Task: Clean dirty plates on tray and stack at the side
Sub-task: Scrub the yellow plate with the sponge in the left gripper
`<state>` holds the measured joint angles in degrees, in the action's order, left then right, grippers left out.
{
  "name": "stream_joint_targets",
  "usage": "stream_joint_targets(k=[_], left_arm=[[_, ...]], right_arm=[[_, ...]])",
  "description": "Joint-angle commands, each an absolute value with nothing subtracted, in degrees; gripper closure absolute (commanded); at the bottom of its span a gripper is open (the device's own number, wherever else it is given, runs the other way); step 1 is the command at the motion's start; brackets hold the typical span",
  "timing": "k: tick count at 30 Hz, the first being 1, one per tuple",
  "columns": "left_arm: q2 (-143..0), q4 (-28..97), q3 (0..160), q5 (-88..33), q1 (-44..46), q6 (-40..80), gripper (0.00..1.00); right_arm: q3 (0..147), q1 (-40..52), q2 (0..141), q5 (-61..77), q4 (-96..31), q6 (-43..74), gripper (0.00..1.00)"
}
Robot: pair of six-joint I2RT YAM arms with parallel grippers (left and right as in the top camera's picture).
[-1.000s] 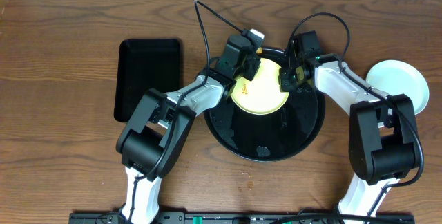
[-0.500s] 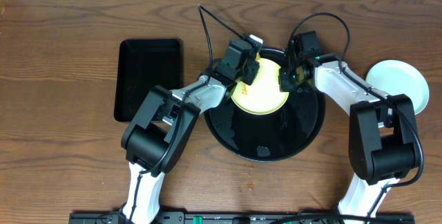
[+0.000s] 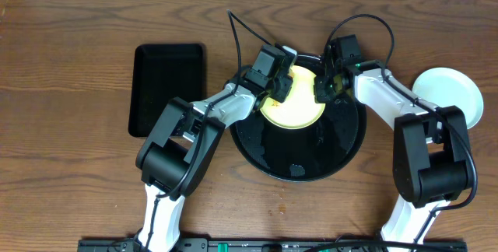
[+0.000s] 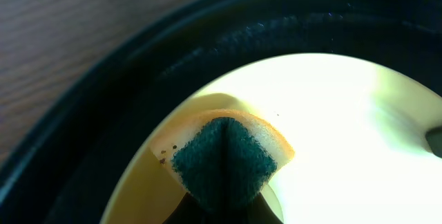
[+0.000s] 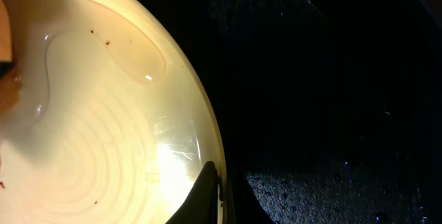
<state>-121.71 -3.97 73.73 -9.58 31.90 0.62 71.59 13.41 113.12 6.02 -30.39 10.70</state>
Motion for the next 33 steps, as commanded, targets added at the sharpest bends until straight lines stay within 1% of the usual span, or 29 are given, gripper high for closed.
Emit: stream_joint_targets(k=[1,12,25,33], left_arm=[[-123.1,-0.4,72.3,-12.9,33.5,1.8,0.93],[-123.6,2.1,70.7,-10.7,33.8,1.1,0.92],[-123.6,9.7,70.7,-11.2,33.8,-2.3,0.92],[-123.6,11.5,70.7,-18.0,33.8,-2.6,0.92]], right_arm=[[69.6,14.3,115.4,8.0,-31.5,11.1,0.99],[69.6,14.3,115.4,8.0,-31.5,11.1,0.99],[69.6,14.3,115.4,8.0,-31.5,11.1,0.99],[69.6,14.3,115.4,8.0,-31.5,11.1,0.99]])
